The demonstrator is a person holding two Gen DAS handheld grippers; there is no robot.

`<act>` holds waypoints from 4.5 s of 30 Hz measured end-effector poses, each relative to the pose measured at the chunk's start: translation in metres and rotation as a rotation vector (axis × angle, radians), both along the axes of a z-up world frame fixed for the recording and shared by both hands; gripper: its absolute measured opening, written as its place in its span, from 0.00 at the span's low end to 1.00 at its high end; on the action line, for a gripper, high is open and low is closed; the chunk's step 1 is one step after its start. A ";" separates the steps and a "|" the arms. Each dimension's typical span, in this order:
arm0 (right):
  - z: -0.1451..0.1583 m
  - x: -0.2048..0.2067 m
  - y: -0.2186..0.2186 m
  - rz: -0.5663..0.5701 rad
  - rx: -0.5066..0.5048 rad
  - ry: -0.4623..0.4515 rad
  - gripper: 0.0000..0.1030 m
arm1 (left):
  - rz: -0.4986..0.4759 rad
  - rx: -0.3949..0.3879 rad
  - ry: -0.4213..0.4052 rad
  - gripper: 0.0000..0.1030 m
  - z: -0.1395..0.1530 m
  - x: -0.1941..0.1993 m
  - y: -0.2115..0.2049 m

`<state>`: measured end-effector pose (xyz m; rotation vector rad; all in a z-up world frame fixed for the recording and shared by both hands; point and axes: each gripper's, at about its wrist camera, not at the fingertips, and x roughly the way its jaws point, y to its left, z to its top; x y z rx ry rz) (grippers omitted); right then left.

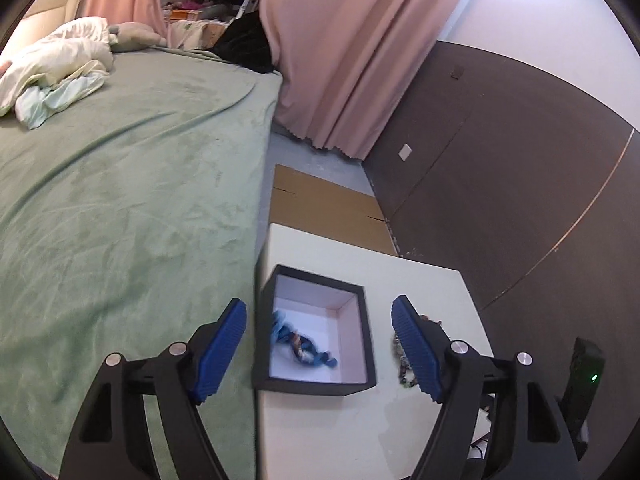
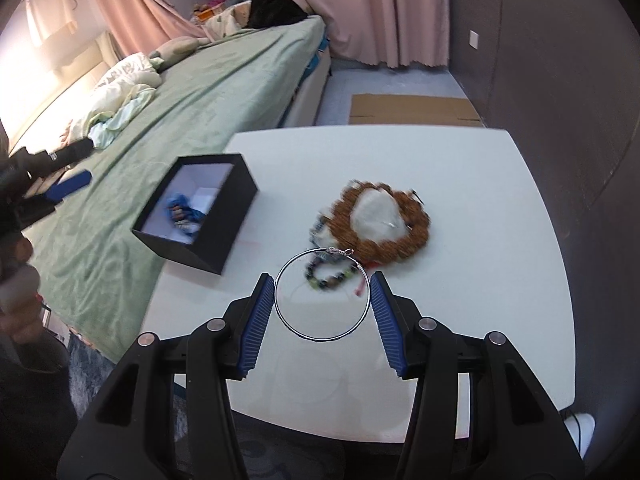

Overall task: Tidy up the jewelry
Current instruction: 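Carry the silver hoop into the black box and open the right gripper, then move the right gripper to the brown bead bracelet and grasp it, then lift the brown bead bracelet, carry it into the box, open right gripper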

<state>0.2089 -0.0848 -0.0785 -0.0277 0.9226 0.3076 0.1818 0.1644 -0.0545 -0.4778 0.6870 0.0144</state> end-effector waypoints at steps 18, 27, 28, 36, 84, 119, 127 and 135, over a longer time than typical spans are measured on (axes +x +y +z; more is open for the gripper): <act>0.039 0.031 0.106 0.199 0.075 -0.020 0.49 | 0.092 0.009 -0.020 0.92 -0.007 -0.060 0.036; 0.055 0.060 0.144 0.244 0.135 -0.026 0.93 | 0.145 0.002 -0.019 0.92 0.000 -0.088 0.050; 0.058 0.060 0.145 0.240 0.119 -0.027 0.93 | 0.150 0.003 -0.022 0.92 0.001 -0.091 0.051; 0.073 0.041 0.126 0.242 0.053 -0.045 0.93 | 0.166 0.017 -0.022 0.92 0.013 -0.104 0.043; -0.064 0.119 -0.116 -0.167 0.349 0.368 0.40 | -0.154 0.247 0.205 0.52 -0.047 0.072 -0.187; 0.029 0.088 -0.154 -0.091 0.649 0.124 0.19 | -0.202 0.237 0.186 0.51 -0.046 0.092 -0.204; 0.049 0.078 -0.185 -0.133 0.678 0.075 0.19 | -0.261 0.255 0.220 0.63 -0.067 0.112 -0.225; 0.057 0.071 -0.193 -0.155 0.661 0.052 0.19 | -0.349 0.419 0.250 0.66 -0.094 0.131 -0.266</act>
